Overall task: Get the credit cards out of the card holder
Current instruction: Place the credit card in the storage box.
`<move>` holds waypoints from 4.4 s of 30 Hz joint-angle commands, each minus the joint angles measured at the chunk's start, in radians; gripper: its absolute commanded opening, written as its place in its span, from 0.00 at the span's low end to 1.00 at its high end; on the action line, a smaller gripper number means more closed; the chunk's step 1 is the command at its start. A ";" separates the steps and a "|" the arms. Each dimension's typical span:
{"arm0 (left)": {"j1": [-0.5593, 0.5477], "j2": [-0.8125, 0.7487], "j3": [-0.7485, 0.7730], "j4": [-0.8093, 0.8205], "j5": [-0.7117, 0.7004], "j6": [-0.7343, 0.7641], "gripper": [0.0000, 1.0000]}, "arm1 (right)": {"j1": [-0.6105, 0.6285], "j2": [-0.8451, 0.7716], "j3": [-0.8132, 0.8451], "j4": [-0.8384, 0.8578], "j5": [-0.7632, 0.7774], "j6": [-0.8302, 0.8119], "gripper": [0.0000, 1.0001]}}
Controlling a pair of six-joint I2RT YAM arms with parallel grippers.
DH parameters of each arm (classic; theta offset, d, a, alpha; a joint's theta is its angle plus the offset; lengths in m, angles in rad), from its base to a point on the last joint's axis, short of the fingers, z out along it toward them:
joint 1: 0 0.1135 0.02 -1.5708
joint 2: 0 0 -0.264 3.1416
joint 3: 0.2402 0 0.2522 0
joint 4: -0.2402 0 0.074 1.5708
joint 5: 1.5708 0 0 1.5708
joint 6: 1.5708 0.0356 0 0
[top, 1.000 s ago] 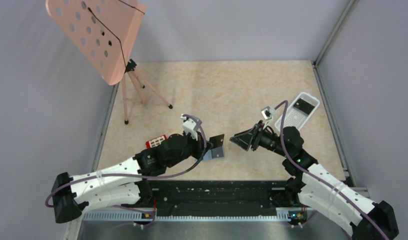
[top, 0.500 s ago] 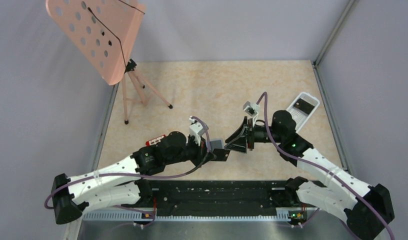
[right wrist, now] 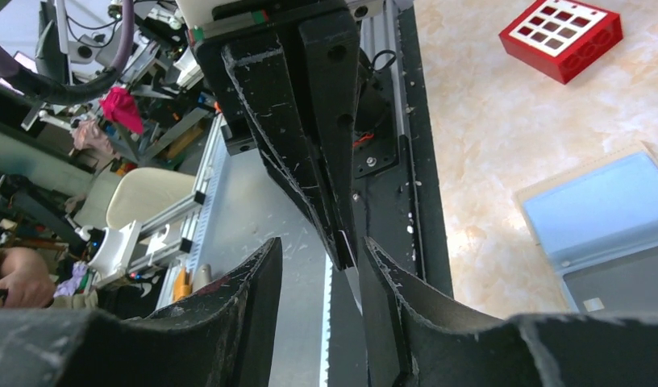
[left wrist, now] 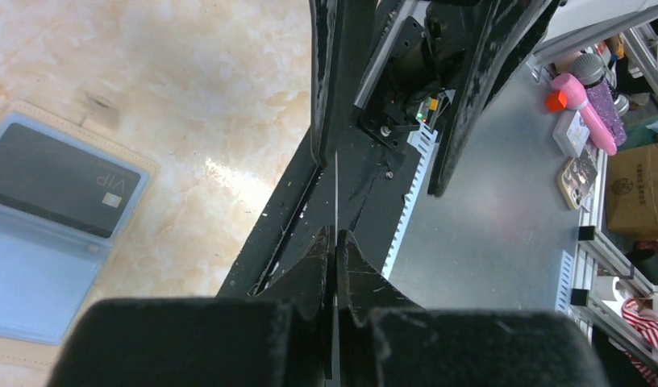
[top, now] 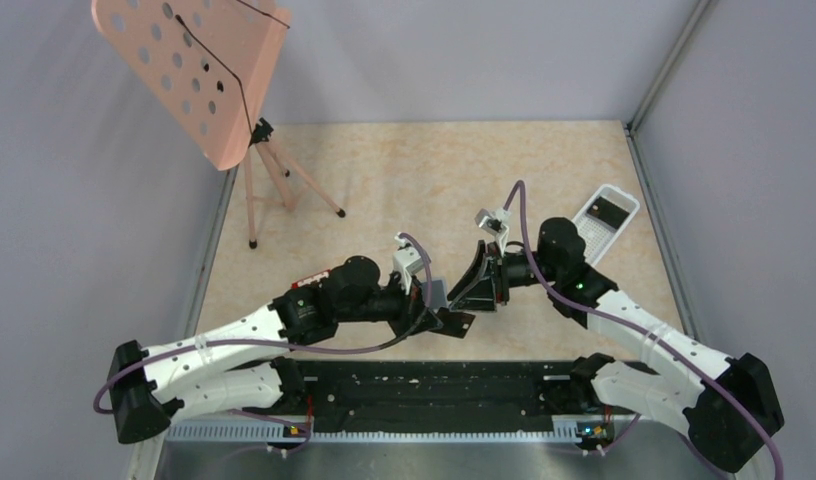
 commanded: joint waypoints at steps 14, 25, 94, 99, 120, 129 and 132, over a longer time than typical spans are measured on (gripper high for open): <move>0.088 0.096 0.091 0.121 0.154 -0.026 0.17 | 0.034 0.016 0.039 -0.028 0.112 0.020 0.00; 0.231 0.003 -0.025 0.403 0.096 -0.184 0.66 | 0.013 -0.061 -0.074 0.373 0.658 0.541 0.00; 0.393 0.248 0.038 0.144 0.727 -0.083 0.00 | -0.072 0.169 0.146 -0.096 -0.047 -0.030 0.00; 0.393 0.257 0.095 0.023 0.627 -0.006 0.44 | -0.105 0.147 0.152 -0.122 0.075 -0.002 0.00; 0.405 0.060 0.189 -0.314 -0.342 0.256 0.99 | -0.543 -0.032 0.188 -0.392 1.061 0.001 0.00; 0.405 0.005 0.146 -0.378 -0.492 0.239 0.99 | -0.663 -0.012 0.239 -0.362 1.391 -0.152 0.00; 0.405 -0.001 0.146 -0.363 -0.471 0.253 0.99 | -0.741 0.032 0.243 -0.327 1.374 -0.156 0.00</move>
